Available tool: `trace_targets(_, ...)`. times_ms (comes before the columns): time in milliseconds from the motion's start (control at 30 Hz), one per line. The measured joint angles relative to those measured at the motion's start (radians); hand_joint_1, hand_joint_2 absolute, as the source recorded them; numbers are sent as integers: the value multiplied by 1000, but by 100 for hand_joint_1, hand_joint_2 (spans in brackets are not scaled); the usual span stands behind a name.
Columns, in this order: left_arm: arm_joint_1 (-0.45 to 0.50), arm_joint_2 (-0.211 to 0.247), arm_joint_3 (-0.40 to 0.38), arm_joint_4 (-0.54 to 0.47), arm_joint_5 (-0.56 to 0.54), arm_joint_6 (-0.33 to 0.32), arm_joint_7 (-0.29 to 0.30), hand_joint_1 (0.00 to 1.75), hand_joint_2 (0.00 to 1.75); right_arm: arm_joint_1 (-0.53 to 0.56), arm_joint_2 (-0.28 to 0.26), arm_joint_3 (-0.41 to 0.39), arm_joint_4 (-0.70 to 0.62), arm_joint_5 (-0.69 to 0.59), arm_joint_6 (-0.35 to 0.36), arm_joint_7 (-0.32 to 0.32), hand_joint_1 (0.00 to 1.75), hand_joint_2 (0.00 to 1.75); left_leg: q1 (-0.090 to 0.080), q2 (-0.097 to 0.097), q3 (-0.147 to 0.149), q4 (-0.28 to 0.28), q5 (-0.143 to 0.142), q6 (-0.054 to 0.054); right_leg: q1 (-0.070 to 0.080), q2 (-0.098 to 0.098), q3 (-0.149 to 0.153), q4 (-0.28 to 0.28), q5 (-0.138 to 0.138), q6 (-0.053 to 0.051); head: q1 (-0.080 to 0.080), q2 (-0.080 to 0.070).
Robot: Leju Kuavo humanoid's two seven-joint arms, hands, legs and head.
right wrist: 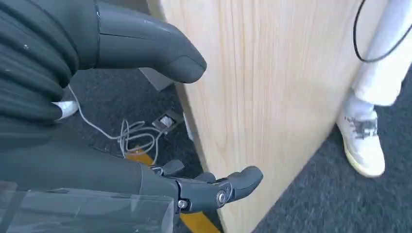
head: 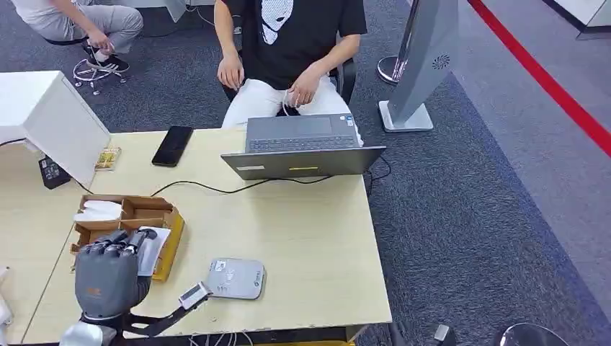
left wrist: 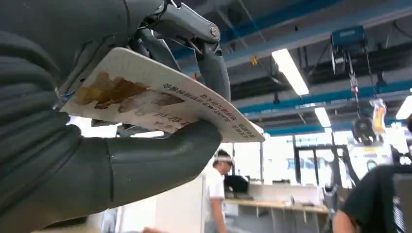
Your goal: Pass the card to the sensor for recognition and then transmit it.
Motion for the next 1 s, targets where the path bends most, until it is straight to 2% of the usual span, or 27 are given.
trace_targets(333, 27, -29, -27, 56, 34, -20, 12, 175, 175, 14, 2, -45, 2, 7, -18, -17, 0, 175, 0, 0, 0, 0, 0, 1, 0, -1, 0, 0, 0, 0, 0, 0)
trace_targets(500, 27, -44, -27, 86, 46, -34, 25, 175, 175, 16, -1, -43, -14, 134, -114, -104, 0, 175, -1, 0, 0, 0, 0, 1, -1, 0, 0, 0, 0, 0, 0, 0)
trace_targets(567, 26, -48, -27, 101, 49, -37, 27, 175, 175, 16, -8, -37, -29, 169, -130, -118, 0, 175, -1, 0, 0, 0, 0, 1, -1, -1, 0, 0, 0, 0, 0, 0)
trace_targets(633, 20, -53, -27, 121, 52, -42, 27, 175, 175, 14, -17, -38, -37, 158, -127, -73, 0, 175, -1, 0, 0, 0, 0, 1, -1, -1, 0, 0, 0, 0, 0, 0)
trace_targets(700, 11, -56, -27, 144, 56, -45, 27, 175, 175, 15, -25, -43, -41, 158, -142, -64, 0, 175, -2, -1, 0, 0, 0, 1, -2, -1, 0, 0, 0, 0, 0, 0)
trace_targets(800, -6, -58, -27, 182, 66, -59, 16, 175, 175, 18, -34, -66, -42, 125, -120, -11, 0, 175, -2, -1, 0, 0, 0, 1, -2, -1, 0, 0, 0, 0, 0, 0)
trace_targets(1000, -41, -62, -27, 255, 72, -73, 5, 175, 175, 23, -42, -88, -40, 134, -113, 1, 0, 175, -2, -1, 0, 0, 0, 1, -2, -1, 0, 0, 0, 0, 0, 0)
